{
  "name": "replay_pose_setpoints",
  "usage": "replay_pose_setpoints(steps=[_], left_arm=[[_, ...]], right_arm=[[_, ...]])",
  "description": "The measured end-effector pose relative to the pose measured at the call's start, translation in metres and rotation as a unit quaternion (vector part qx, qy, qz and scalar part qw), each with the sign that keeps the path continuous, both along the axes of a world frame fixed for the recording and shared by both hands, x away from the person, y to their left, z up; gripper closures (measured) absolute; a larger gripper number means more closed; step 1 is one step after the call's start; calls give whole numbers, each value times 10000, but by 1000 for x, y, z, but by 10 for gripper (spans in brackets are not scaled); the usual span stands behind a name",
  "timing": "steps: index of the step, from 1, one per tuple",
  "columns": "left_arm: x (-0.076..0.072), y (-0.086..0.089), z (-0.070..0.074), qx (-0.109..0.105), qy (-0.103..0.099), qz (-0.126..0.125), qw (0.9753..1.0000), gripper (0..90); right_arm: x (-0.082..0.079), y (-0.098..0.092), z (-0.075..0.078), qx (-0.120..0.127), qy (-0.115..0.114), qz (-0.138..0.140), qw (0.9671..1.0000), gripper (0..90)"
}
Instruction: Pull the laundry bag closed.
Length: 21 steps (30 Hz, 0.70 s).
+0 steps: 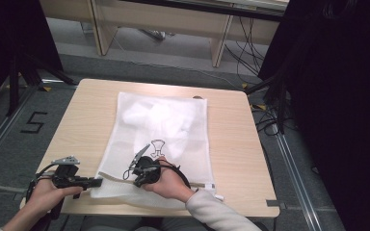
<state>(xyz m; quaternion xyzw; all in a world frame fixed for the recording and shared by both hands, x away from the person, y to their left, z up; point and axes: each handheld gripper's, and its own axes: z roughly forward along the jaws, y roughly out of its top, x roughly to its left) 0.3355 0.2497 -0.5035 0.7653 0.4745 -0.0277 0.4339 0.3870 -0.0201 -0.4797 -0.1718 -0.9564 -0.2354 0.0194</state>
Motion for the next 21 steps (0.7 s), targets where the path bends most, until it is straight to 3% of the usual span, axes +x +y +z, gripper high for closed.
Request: replay_pose_setpoints(steps=[21], left_arm=[[0, 0, -1, 13, 13, 5, 10000, 856]], right_arm=[[1, -13, 1, -67, -11, -83, 9999, 824]])
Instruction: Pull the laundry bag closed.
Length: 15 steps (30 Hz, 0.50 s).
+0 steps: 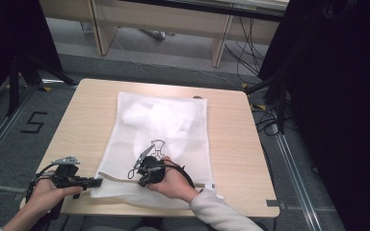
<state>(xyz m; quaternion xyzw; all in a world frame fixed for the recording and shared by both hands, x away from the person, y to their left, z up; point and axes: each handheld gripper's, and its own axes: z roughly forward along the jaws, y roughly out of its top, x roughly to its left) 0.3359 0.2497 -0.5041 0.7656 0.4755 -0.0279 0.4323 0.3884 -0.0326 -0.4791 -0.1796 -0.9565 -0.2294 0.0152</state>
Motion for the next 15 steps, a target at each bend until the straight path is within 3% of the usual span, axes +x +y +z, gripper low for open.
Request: replay_pose_setpoints(steps=[15], left_arm=[[0, 0, 0, 3, 13, 2, 10000, 856]], right_arm=[[0, -8, 1, -13, -17, -70, 10000, 824]])
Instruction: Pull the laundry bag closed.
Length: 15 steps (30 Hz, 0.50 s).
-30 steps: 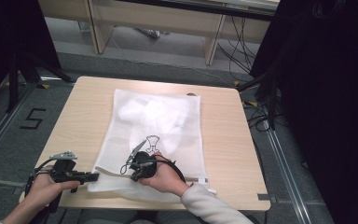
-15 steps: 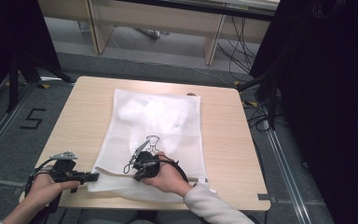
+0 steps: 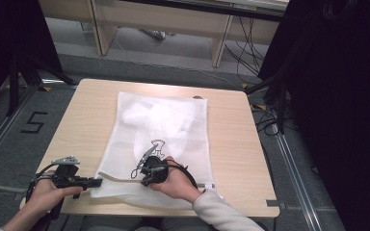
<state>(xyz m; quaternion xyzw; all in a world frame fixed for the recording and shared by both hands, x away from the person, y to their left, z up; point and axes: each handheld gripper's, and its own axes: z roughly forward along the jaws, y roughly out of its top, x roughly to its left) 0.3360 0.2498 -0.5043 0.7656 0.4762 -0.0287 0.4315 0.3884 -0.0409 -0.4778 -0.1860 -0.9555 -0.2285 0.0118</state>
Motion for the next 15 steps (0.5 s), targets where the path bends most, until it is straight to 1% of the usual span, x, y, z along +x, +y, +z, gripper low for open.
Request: replay_pose_setpoints(steps=[3, 4, 5, 6, 11, 15], left_arm=[[0, 0, 0, 1, -1, 4, 10000, 856], [0, 0, 0, 9, -3, 9, 10000, 856], [0, 0, 0, 4, 2, 7, 10000, 856], [0, 0, 0, -5, 5, 28, 10000, 856], [0, 0, 0, -3, 8, 26, 10000, 856], [0, 0, 0, 3, 8, 26, 10000, 856]], right_arm=[[0, -1, 0, -11, -24, 41, 10000, 824], [0, -2, 0, -11, 16, -12, 10000, 824], [0, -2, 0, -30, -23, -8, 10000, 824], [0, -2, 1, -22, 16, -6, 10000, 824], [0, -5, 1, -44, -27, -24, 10000, 824], [0, -6, 1, -12, 23, -35, 10000, 823]])
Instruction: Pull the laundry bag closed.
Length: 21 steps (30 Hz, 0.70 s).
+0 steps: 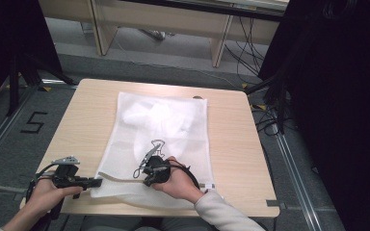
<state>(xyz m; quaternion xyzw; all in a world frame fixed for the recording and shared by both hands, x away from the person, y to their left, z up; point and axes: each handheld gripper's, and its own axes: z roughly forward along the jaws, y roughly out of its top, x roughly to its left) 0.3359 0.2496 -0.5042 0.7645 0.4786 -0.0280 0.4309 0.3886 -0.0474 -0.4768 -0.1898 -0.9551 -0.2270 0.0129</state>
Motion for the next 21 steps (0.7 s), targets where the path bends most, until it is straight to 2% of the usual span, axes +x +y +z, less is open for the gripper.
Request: replay_pose_setpoints(steps=[8, 21], left_arm=[[0, 1, 0, 14, 4, 0, 10000, 856], [0, 1, 0, 14, 0, 2, 10000, 856]], right_arm=[[1, -5, 1, -28, -64, -66, 10000, 824], [1, -9, 2, -28, -37, -107, 9999, 824]])
